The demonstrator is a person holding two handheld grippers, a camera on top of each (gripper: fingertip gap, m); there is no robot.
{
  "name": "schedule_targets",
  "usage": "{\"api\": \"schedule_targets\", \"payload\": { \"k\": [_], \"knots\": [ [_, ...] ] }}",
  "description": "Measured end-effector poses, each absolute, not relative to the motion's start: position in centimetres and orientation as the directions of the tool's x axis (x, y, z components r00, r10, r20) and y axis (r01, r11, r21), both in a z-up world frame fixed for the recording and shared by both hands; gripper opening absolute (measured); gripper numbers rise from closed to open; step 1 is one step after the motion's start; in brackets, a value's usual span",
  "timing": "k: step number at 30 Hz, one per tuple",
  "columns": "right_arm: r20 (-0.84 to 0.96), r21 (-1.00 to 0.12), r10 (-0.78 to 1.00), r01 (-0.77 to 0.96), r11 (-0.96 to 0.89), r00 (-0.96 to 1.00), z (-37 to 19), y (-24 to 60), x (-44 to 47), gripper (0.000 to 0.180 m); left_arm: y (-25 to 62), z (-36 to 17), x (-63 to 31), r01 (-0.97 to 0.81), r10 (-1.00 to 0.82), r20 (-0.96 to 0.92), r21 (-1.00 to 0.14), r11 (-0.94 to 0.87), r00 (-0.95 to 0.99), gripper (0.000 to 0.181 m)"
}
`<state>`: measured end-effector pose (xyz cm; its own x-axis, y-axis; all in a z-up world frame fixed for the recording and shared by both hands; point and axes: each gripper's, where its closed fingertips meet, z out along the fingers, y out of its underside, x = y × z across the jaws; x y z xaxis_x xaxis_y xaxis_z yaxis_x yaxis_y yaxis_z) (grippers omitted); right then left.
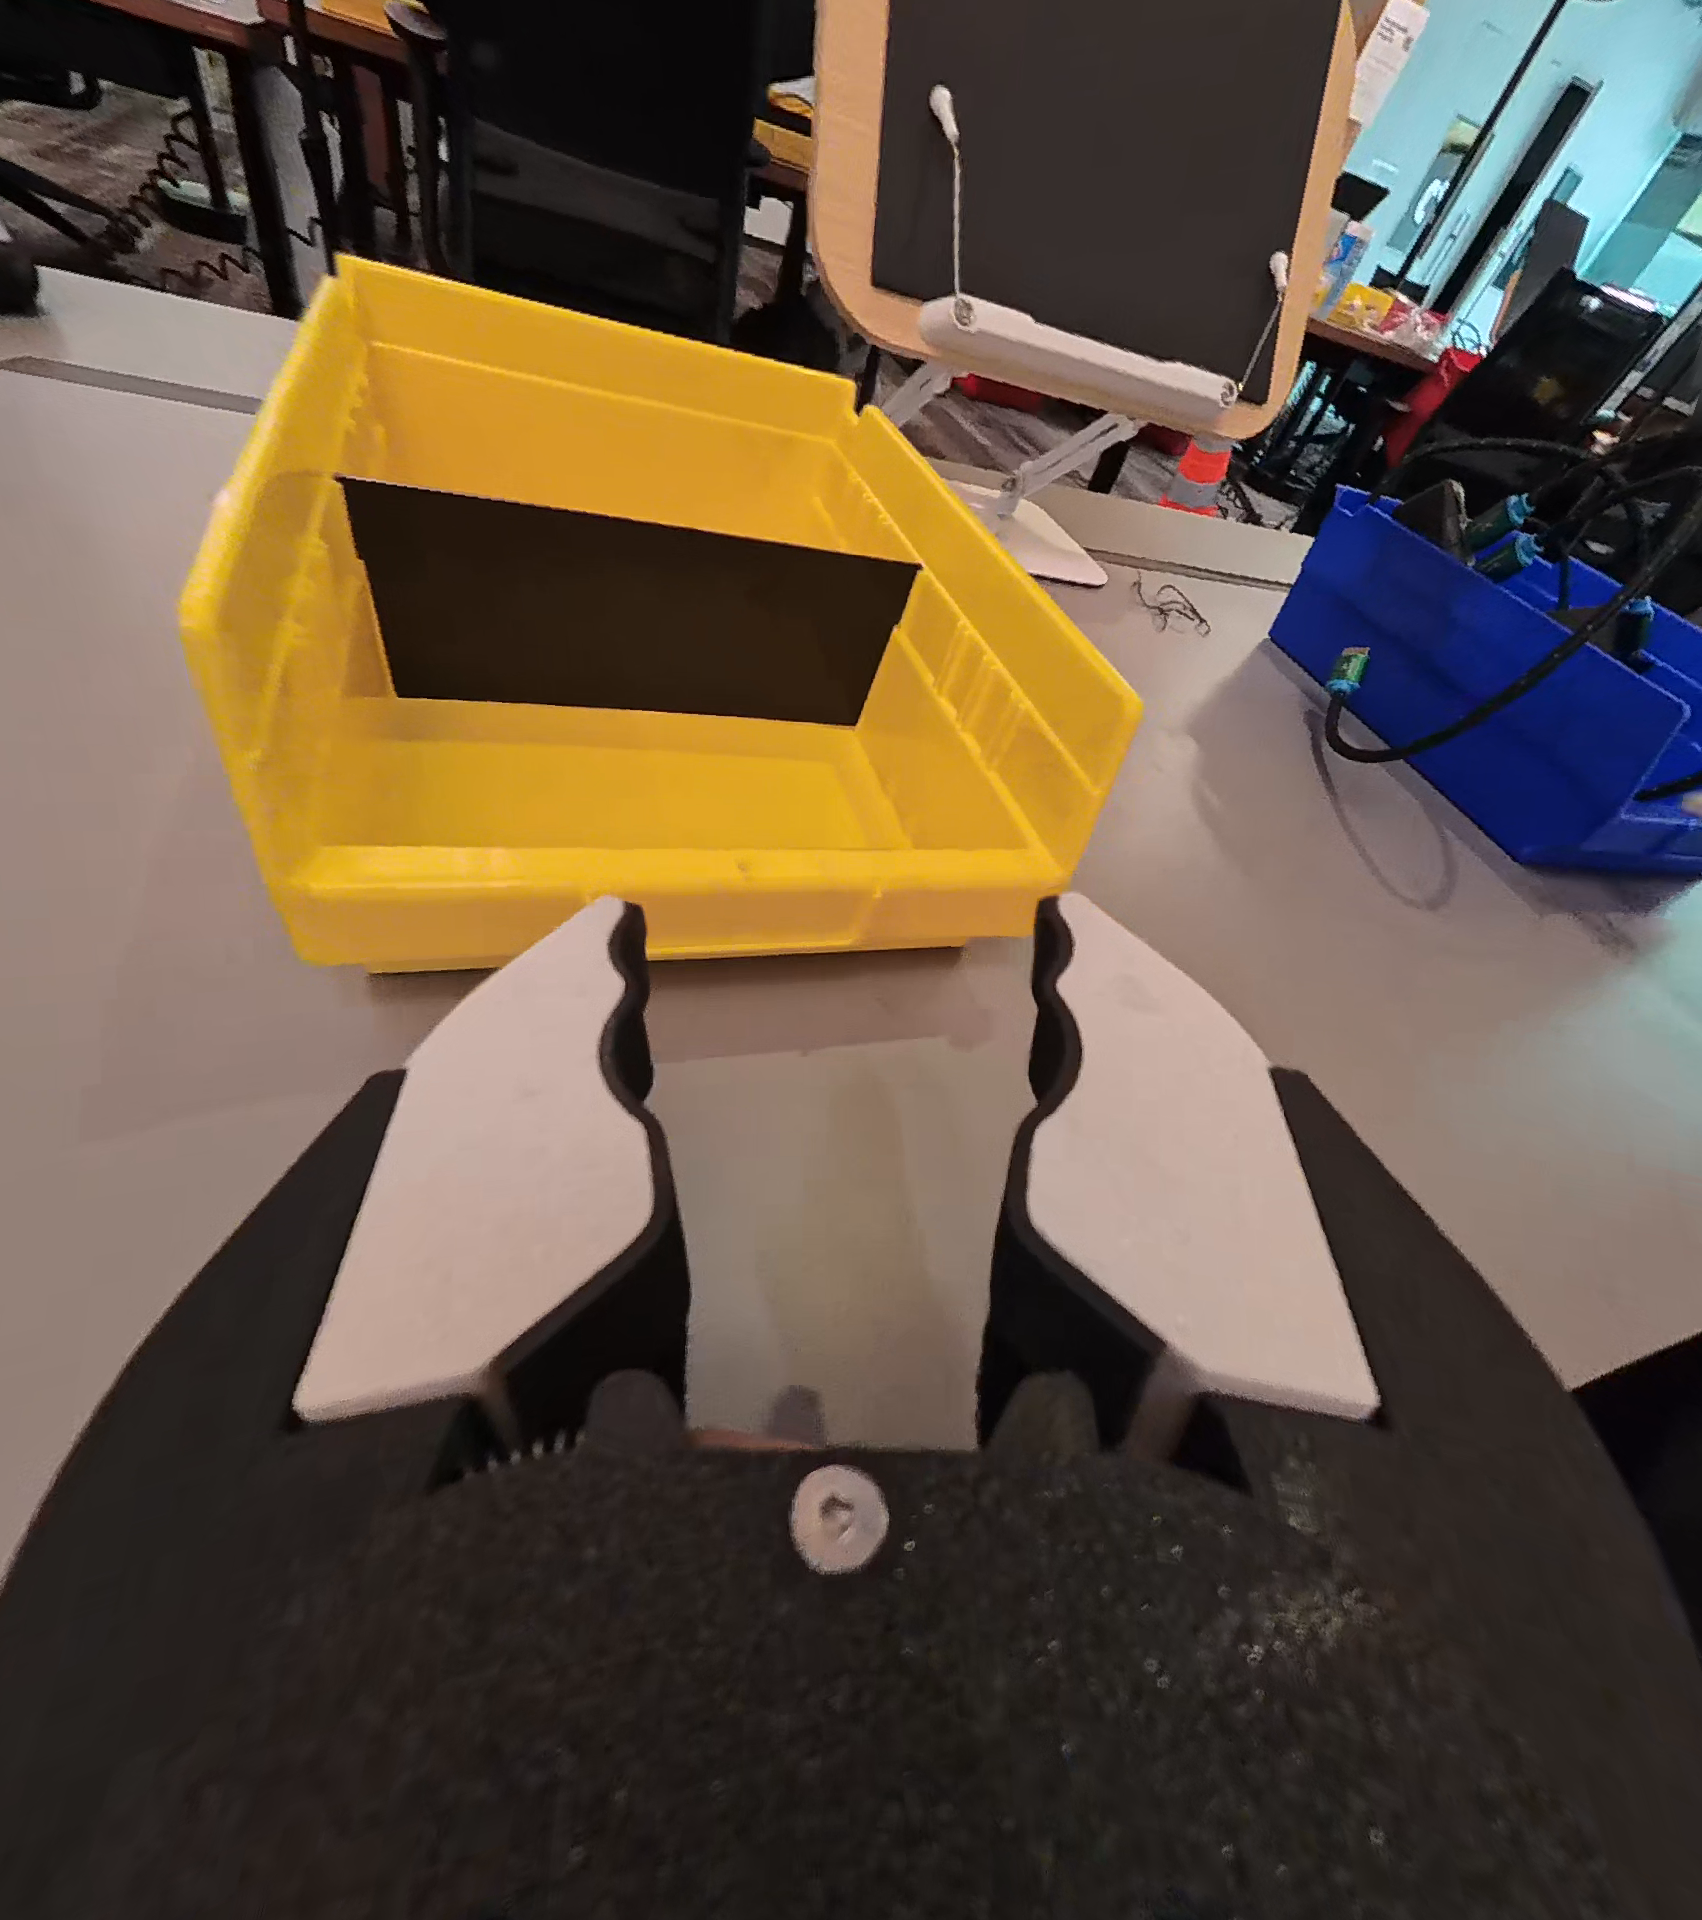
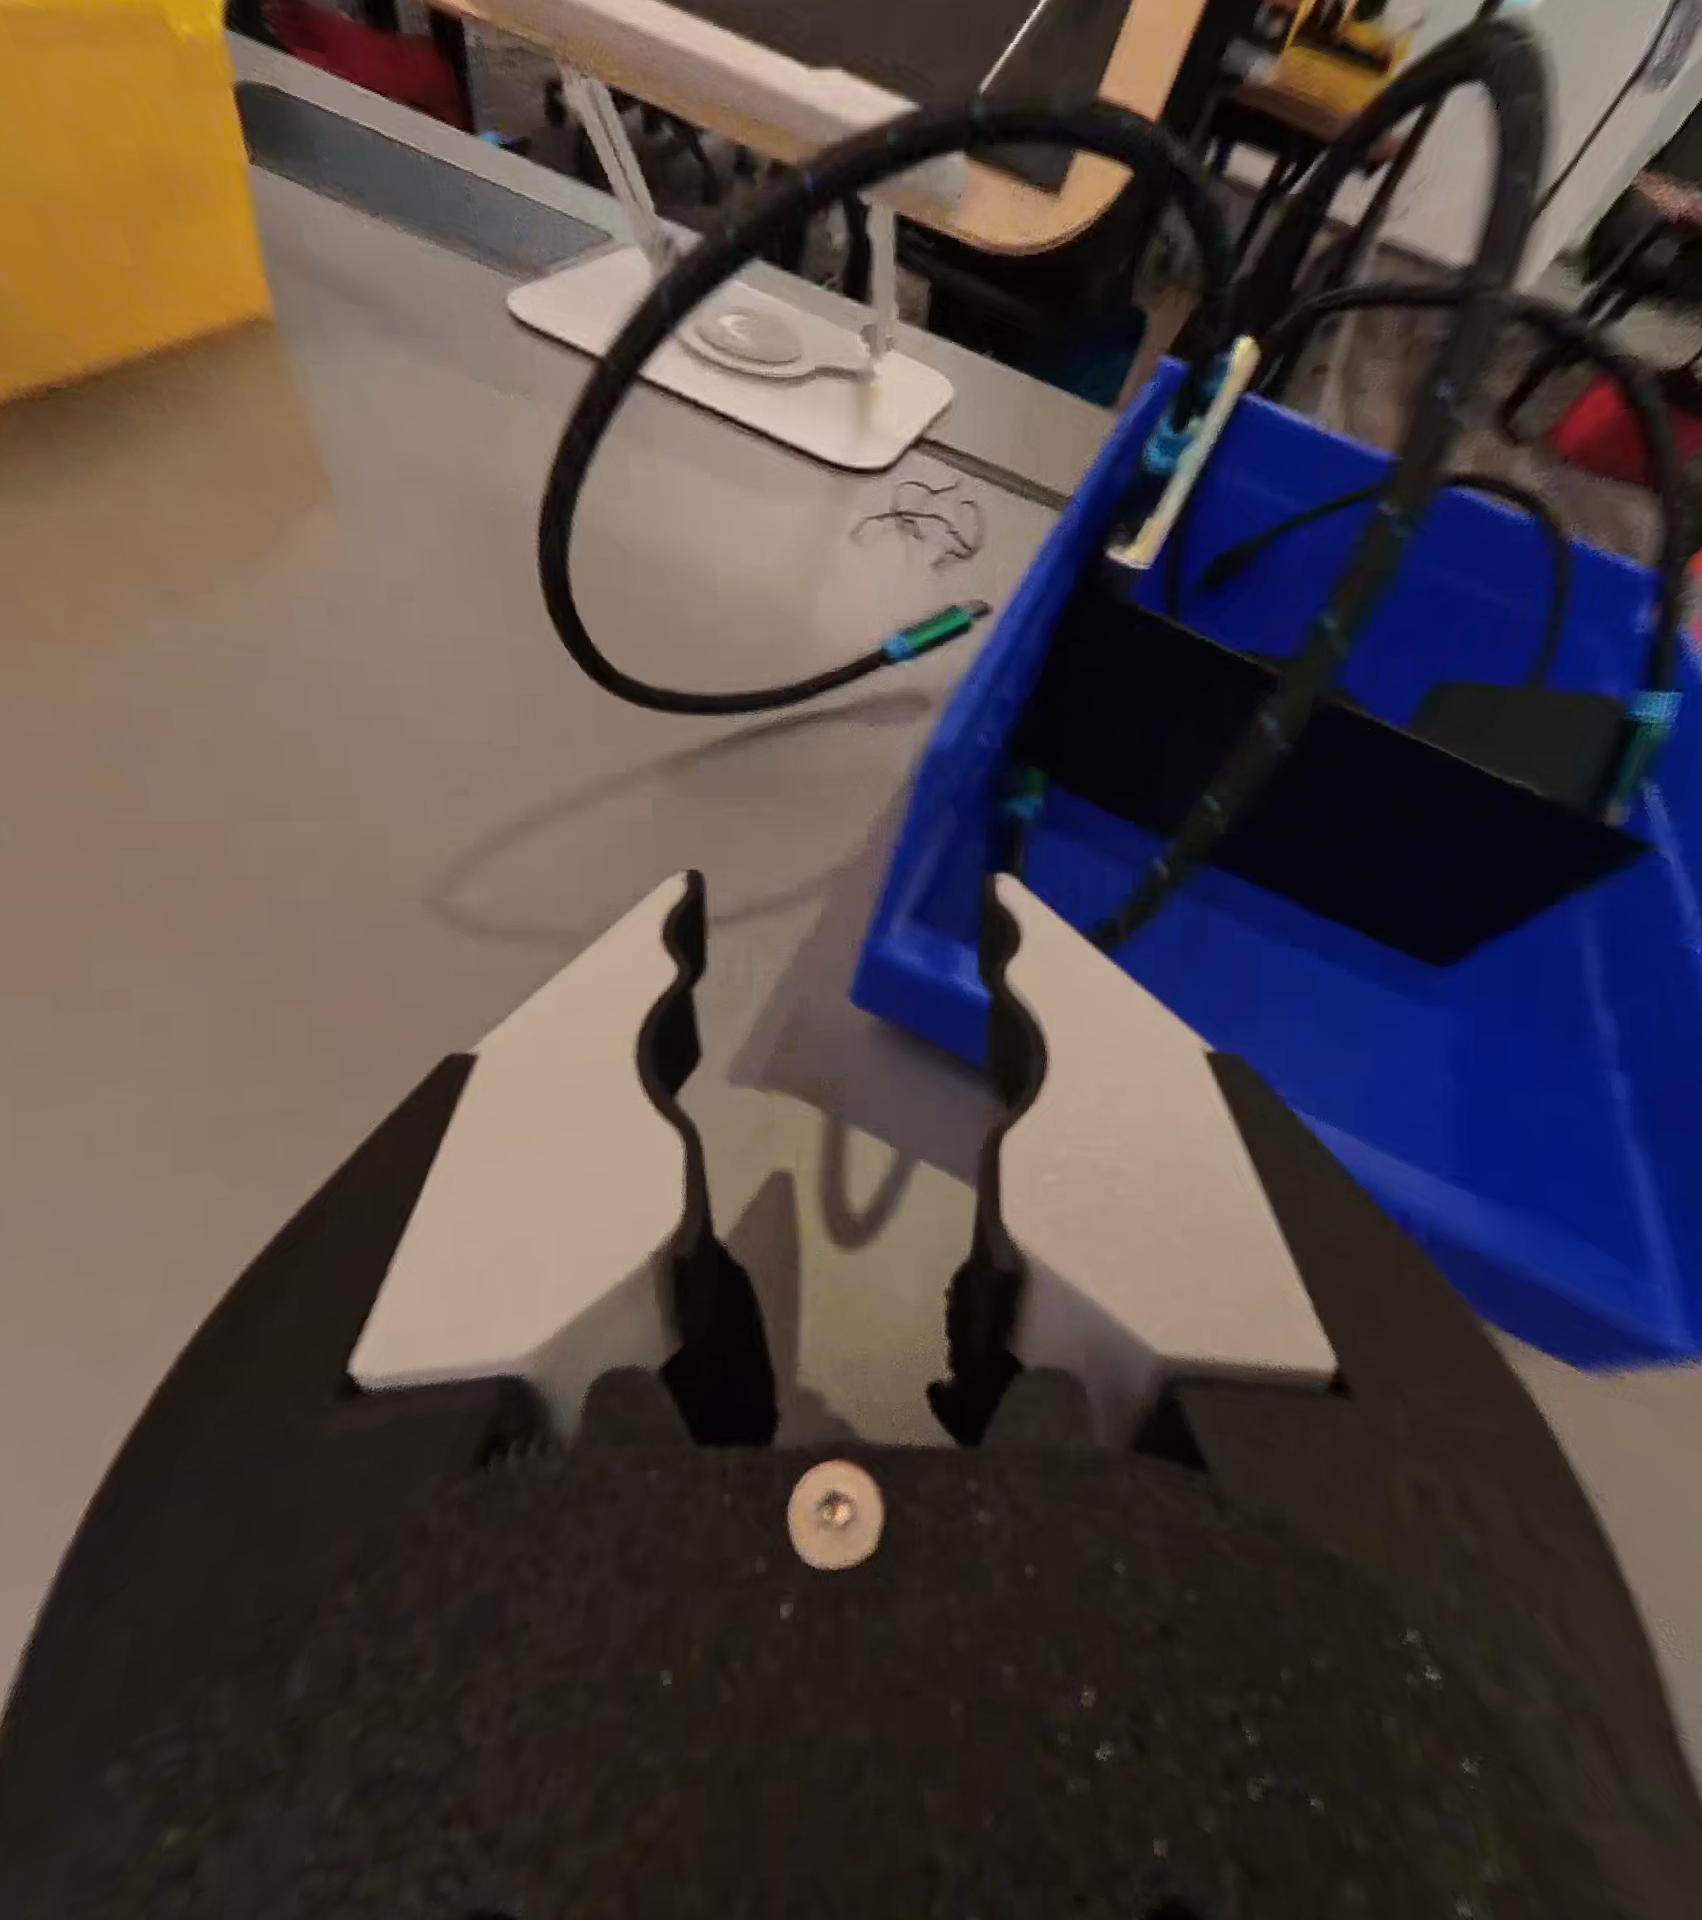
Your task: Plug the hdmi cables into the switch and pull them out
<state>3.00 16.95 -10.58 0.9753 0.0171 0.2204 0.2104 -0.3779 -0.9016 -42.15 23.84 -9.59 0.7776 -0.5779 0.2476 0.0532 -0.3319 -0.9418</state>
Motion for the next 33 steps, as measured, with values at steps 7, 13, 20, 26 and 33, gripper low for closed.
{"api": "schedule_targets", "payload": {
  "k": [7, 13, 20, 26, 33],
  "knots": [
    [0.015, -0.905, 0.050, 0.035, -0.423, 0.999, -11.3, 21.6, 1.1, 0.089, 22.7, -10.6, -40.4, -0.065, -0.633, 0.154, -0.949, -0.309, 0.759, 0.072],
    [-0.181, -0.908, 0.325, -0.030, -0.419, 0.928, -9.7, 17.9, -2.9, 0.071, 20.8, -10.6, -37.0, -0.133, -0.683, 0.104, -0.949, -0.285, 0.723, 0.066],
    [-0.147, -0.987, 0.009, -0.146, -0.068, 0.989, -3.8, 12.9, 8.2, 0.067, 14.3, -10.5, -22.0, -0.328, -0.857, -0.034, -0.931, -0.160, 0.514, 0.066],
    [-0.170, -0.969, -0.385, -0.225, -0.102, 0.907, -7.9, 10.6, 17.7, 0.054, 15.1, -10.1, -6.7, -0.366, -0.879, 0.074, -0.890, -0.272, 0.471, 0.049],
    [-0.055, -0.941, -0.498, -0.212, -0.264, 0.865, -11.7, 11.6, 18.8, 0.051, 21.0, -13.7, 2.6, -0.351, -0.801, 0.234, -0.806, -0.477, 0.551, 0.044]
  ]
}}
